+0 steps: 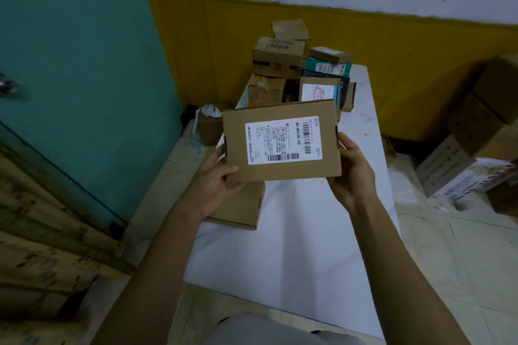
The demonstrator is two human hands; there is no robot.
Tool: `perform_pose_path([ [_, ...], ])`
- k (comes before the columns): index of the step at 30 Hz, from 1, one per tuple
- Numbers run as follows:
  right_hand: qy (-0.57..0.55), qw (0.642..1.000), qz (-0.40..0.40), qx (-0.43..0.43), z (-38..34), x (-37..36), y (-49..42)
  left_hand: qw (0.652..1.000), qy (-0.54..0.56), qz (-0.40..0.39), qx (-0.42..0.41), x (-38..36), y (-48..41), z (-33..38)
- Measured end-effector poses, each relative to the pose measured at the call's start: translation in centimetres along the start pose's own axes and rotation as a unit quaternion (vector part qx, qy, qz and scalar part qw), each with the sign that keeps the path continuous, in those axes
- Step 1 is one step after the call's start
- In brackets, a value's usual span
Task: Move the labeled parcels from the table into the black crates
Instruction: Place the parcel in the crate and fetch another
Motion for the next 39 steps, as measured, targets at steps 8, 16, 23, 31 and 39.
perform_pose_path([
  [8, 0.232, 0.970, -0.070, -0.002, 3.0, 0.3, 1.0, 0.975, 0.110, 0.108, -0.160, 1.0, 0.6, 5.9],
  [16, 0.170, 0.959, -0.203, -0.099, 8.9, -3.3, 5.7, 0.958, 0.055, 0.071, -0.271, -3.2, 0.5, 12.8],
  [23, 0.175, 0.980, 0.072, 0.060, 2.6, -0.2, 0.8, 0.954, -0.118, 0.210, -0.177, -0.2, -0.1, 7.6],
  [31, 0.444, 0.837, -0.126, 0.294, -7.7, -10.2, -5.9, 0.990, -0.057, -0.103, 0.076, -6.5, -2.1, -4.6],
  [39, 0.317, 0.908, -0.244, 0.125, -0.7, -11.4, -2.9, 0.989, 0.141, -0.040, -0.006, -8.8, -3.5, -0.4],
])
Point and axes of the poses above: each hand's wrist, its own y-axis away from the middle knuckle, its own x-axis out of the back of the hand, z = x × y, the point moved 8 cm from there along -y, towards the middle knuckle, and after that the axes turned 15 degrees about x, right-handed, at the moved point
